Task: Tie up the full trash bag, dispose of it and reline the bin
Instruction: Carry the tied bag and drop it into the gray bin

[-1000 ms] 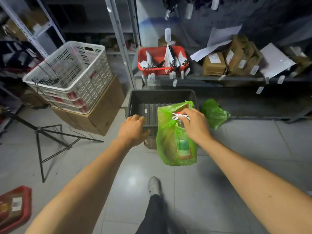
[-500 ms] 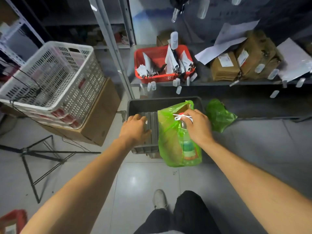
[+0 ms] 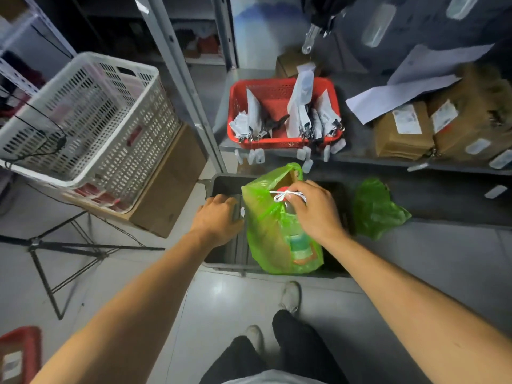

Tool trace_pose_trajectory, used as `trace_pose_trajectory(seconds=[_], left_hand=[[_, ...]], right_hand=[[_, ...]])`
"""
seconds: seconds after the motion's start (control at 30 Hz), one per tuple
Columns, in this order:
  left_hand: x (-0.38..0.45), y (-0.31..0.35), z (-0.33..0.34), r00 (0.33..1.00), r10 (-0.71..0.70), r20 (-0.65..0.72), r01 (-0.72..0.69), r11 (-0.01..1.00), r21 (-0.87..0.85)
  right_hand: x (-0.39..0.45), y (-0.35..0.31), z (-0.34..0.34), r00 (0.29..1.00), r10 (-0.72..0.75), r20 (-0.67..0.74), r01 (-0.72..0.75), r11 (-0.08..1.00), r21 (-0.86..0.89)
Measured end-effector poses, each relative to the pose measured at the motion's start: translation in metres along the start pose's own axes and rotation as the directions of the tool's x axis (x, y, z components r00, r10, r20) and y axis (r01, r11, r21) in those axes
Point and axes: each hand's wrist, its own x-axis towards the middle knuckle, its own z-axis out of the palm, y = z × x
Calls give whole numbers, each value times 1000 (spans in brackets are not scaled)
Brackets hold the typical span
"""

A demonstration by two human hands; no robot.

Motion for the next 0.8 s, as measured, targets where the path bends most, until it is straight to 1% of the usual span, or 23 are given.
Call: trace_pose_trajectory(seconds=[0.1,0.17,0.37,0.53,0.6,0.73,0.8], left_hand=[[16,-3,1,999,-49,3,49,999,-16],[25,-8,3,997,-80,13,80,997,-19],[51,-33,15,989,-144,37,145,989,-26],[74,-56,27,984,-168,55,171,985,-37],[82,-66,35,984,-167,66,170,985,-39],[98,-88,55,983,-172,72,175,983,-49],[104,-97,65,982,-176,72,180,982,-59]], right_hand=[[16,12,15,996,-25,82,24,1000,13],[25,20,28,994,-24,111,23,1000,13],[53,38,62,996,26,82,-31,997,64],[72,47,92,988,124,86,-131,988,84],[75,53,105,984,141,111,-151,985,87],[80,61,135,970,132,205,-148,987,63],[82,64,147,967,129,220,-148,986,73]])
